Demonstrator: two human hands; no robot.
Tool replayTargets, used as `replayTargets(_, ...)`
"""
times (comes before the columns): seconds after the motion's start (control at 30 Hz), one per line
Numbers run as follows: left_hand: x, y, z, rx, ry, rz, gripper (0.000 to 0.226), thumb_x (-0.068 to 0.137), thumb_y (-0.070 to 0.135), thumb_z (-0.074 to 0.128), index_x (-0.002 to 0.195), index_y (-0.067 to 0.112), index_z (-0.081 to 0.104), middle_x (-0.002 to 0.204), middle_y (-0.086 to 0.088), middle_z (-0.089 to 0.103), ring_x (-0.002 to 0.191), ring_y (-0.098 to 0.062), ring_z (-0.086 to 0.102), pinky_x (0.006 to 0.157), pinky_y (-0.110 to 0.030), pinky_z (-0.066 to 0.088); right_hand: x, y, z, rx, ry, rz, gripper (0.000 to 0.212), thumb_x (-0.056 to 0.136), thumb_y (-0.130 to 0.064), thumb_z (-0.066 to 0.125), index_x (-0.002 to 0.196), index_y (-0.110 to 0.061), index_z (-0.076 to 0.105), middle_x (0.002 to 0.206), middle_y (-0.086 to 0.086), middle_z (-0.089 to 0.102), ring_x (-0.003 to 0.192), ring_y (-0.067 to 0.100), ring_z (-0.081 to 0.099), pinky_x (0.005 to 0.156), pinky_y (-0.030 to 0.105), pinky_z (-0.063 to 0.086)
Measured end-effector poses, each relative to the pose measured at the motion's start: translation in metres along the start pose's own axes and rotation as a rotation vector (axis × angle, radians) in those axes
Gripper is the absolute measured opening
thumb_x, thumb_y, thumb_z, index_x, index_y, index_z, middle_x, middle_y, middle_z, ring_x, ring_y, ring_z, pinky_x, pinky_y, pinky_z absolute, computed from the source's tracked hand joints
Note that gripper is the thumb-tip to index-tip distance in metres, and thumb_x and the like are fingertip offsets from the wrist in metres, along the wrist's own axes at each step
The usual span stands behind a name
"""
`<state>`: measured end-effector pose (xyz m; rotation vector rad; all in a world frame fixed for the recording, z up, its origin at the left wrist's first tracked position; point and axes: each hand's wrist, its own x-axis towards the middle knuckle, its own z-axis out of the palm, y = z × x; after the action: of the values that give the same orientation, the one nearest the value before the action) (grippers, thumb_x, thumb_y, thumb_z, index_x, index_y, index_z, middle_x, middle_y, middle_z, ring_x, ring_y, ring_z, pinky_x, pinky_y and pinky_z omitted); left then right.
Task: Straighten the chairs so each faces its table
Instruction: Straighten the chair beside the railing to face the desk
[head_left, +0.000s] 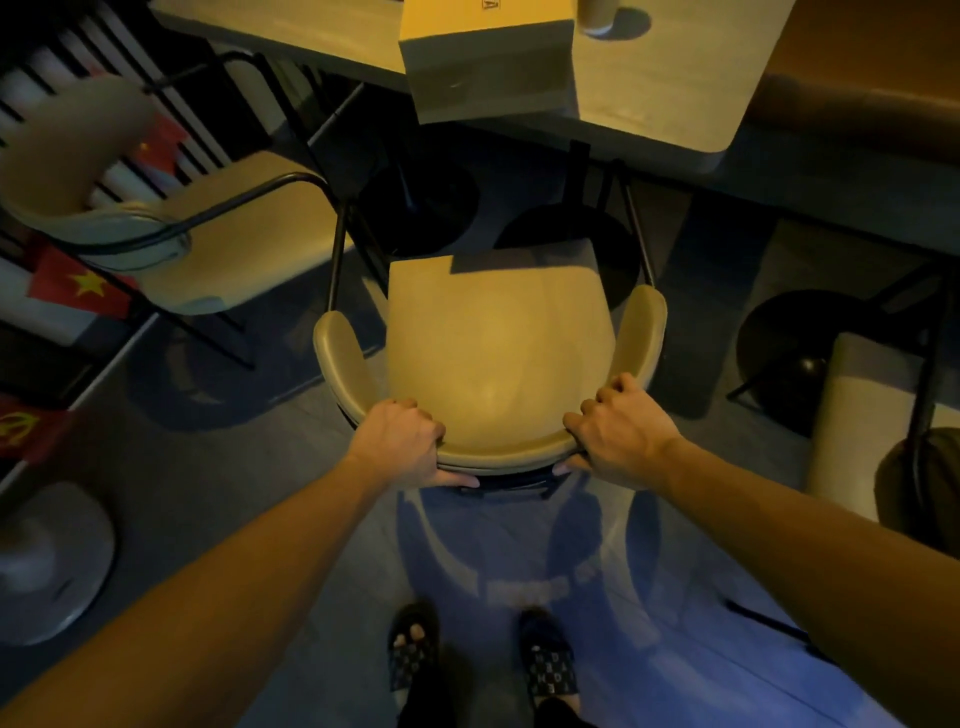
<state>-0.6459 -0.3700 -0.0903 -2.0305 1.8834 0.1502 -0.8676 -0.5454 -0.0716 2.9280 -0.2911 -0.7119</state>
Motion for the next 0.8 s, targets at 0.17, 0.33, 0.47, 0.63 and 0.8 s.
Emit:
replayTargets(0.17,0.002,-0.037,0.0,0.009,-0.022,0.05,0.116,0.044,0.104,-0.009,0.078,0.026,0.07,0.072,0.005,0.067,0.072,-0.016,0.06,0.061,-0.028,0.047,0.01,-0.032,-0.016,0.034,-0.056,0.071,0.065,0.093,-0.073,0.027,0.115,-0.019,0.055,0.11,0.008,0.067,0.101,0.029,0.06,0.091,0.048,0.035)
replayTargets(0.33,0.016,-0.064,-0.01,0.119,-0.035,0.162,0.096,0.055,0.101,0.022,0.08,0.02,0.069,0.077,0.002,0.068,0.074,-0.019,0.063,0.071,-0.032,0.043,0.015,-0.057,-0.02,0.095,-0.04,0.204,0.062,0.092,-0.075,0.024,0.106,-0.023,0.055,0.104,0.005,0.07,0.095,0.026,0.062,0.082,0.043,0.034)
replayTargets(0.47,0.032,-0.078,-0.016,0.174,-0.035,0.196,0.09,0.061,0.099,0.028,0.075,0.019,0.068,0.071,0.002,0.065,0.067,-0.018,0.06,0.071,-0.033,0.04,0.024,-0.061,-0.021,0.133,-0.056,0.3,0.063,0.089,-0.079,0.023,0.103,-0.026,0.055,0.102,0.002,0.069,0.092,0.026,0.061,0.077,0.043,0.032)
replayTargets(0.63,0.041,-0.095,-0.013,0.176,-0.049,0.217,0.089,0.062,0.099,0.025,0.069,0.019,0.064,0.064,0.002,0.06,0.061,-0.017,0.056,0.074,-0.035,0.041,0.037,-0.066,-0.028,0.117,-0.038,0.332,0.063,0.089,-0.078,0.021,0.105,-0.027,0.054,0.103,0.001,0.068,0.094,0.026,0.06,0.076,0.043,0.032)
replayTargets(0.8,0.044,-0.104,-0.013,0.195,-0.035,0.218,0.084,0.063,0.098,0.025,0.06,0.018,0.05,0.062,0.001,0.057,0.061,-0.017,0.054,0.07,-0.037,0.032,0.043,-0.066,-0.035,0.107,-0.042,0.346,0.065,0.089,-0.079,0.02,0.107,-0.026,0.053,0.106,0.002,0.067,0.095,0.025,0.059,0.078,0.042,0.034)
